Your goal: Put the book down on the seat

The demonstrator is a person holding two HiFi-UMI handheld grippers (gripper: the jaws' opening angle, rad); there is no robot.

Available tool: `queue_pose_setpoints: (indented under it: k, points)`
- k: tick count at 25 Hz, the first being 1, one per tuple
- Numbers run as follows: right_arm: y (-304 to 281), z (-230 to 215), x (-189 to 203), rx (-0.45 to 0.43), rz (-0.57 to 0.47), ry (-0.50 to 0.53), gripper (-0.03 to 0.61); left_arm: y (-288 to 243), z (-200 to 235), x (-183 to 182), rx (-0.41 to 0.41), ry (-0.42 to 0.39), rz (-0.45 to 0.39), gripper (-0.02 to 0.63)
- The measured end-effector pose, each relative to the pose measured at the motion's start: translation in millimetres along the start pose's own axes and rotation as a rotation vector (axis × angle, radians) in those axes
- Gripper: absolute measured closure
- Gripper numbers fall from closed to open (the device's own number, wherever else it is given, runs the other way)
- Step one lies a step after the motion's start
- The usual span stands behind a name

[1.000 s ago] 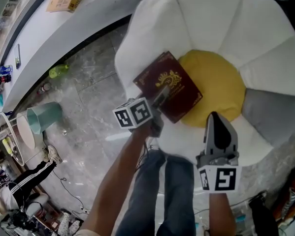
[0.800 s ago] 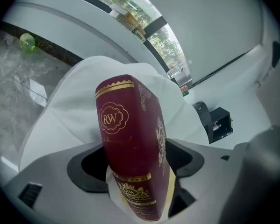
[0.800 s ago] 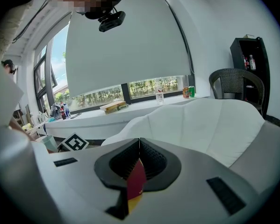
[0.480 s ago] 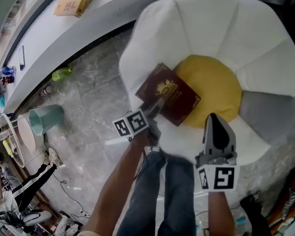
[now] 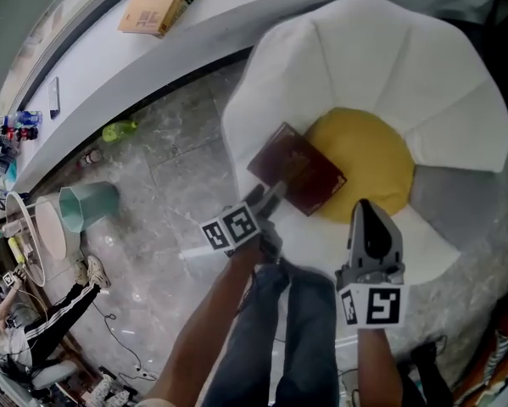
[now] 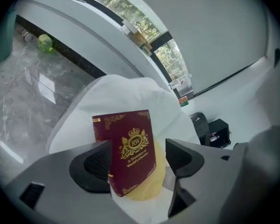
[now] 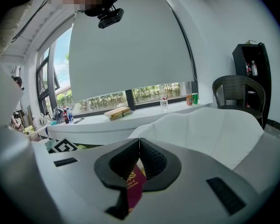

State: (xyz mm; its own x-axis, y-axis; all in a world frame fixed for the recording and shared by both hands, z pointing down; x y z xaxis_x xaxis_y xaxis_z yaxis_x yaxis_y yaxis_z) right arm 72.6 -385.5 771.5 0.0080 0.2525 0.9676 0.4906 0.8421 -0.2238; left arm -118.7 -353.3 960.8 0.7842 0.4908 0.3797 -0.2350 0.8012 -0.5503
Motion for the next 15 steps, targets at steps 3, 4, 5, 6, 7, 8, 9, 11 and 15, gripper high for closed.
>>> queue_pose_setpoints:
  k: [3,4,5,6,7,8,9,11,15]
  points:
    - [3.0,4.1,-21.3,0.004,-0.015,0.004,0.574,12.4,-30.8,-15.0,0.046,-0.005,-0.026,0.255]
    - [4.1,4.9,-30.6,0.004,-0.023,0.008,0.575,16.9,-43.1,-21.3,0.061,-0.013,-0.040,0.272]
    - [5.6,5.6,-40.3,0.005,-0.031,0.011,0.574,21.8,-55.8,-27.9,0.075,-0.020,-0.054,0.295]
    - [7.5,6.1,-50.1,0.007,-0.038,0.012,0.574,27.0,-68.8,-34.3,0.089,-0.020,-0.070,0.319]
    - [9.7,6.5,-60.0,0.009,-0.044,0.015,0.575,32.3,-81.9,-40.2,0.105,-0.008,-0.086,0.349]
    - [12.0,6.7,-70.4,0.013,-0.052,0.018,0.574,37.5,-95.0,-45.8,0.122,0.019,-0.101,0.374]
    - [14.5,7.1,-81.5,0.017,-0.061,0.019,0.574,42.9,-108.4,-51.4,0.139,0.058,-0.115,0.394]
    - [21.4,9.4,-106.5,0.023,-0.080,0.012,0.575,56.2,-136.2,-62.6,0.169,0.117,-0.142,0.458]
    - [39.9,17.4,-164.0,0.029,-0.138,0.020,0.575,87.5,-198.4,-80.9,0.245,0.116,-0.177,0.553]
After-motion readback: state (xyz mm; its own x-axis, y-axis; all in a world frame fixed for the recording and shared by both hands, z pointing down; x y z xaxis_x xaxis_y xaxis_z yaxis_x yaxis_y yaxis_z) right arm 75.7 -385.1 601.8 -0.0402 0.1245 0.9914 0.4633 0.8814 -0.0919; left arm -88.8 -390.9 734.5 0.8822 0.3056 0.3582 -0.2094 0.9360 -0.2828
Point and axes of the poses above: the fingertips, and each gripper's own axes: y backward along the fingers, z to its left, x out of its underside, the point moved 4 cm from there along y, backward along the fingers, and after that the axes turned 14 degrees about -z, right-handed, at the moved point
